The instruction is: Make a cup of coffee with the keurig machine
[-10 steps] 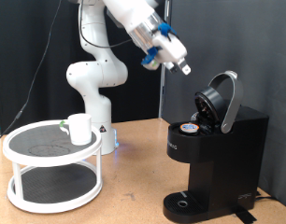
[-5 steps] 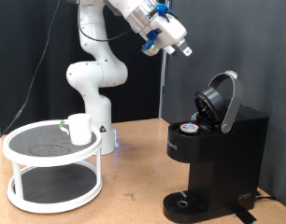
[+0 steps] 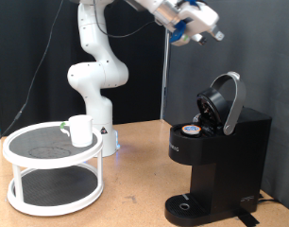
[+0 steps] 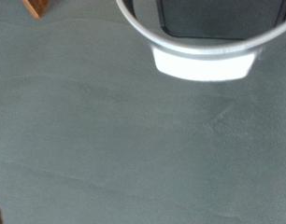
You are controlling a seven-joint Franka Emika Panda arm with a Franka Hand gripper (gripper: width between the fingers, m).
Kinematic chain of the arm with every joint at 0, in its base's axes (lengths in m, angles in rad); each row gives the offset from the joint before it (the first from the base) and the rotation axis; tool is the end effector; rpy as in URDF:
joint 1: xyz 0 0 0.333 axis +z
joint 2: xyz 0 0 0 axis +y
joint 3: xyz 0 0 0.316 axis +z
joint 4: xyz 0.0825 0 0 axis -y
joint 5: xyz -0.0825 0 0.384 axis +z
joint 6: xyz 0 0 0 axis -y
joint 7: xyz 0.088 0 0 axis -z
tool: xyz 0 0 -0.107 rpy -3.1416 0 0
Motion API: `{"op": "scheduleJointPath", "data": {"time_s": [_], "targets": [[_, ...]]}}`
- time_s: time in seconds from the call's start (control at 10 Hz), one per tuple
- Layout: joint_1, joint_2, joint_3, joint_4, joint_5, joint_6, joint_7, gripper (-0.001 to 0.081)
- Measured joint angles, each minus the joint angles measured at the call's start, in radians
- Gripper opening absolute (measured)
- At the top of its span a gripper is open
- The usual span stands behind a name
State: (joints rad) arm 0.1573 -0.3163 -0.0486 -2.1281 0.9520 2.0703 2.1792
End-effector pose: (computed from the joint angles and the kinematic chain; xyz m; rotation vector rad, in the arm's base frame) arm 0.4831 0.0925 0.5881 -0.8189 2.2497 0.9330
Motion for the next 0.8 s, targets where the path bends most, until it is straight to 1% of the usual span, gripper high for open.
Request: {"op": "scheduleJointPath", "data": {"time_s": [0.1,0.2,0.4,0.6,0.8], "targets": [[0.004,0.017,0.024,0.018,-0.004,0.003,0.024,0.0735],[0.005,0.032,0.051,0.035,-0.013,0.022,0.051,0.0735],[0.004,0.060,0.104,0.062,-0.068,0.088,0.120,0.0735],[0.004,0.060,0.102,0.060,-0.048,0.083,0.110,0.0735],[0.009,0.071,0.116,0.066,-0.035,0.098,0.111,0.0735]]}}
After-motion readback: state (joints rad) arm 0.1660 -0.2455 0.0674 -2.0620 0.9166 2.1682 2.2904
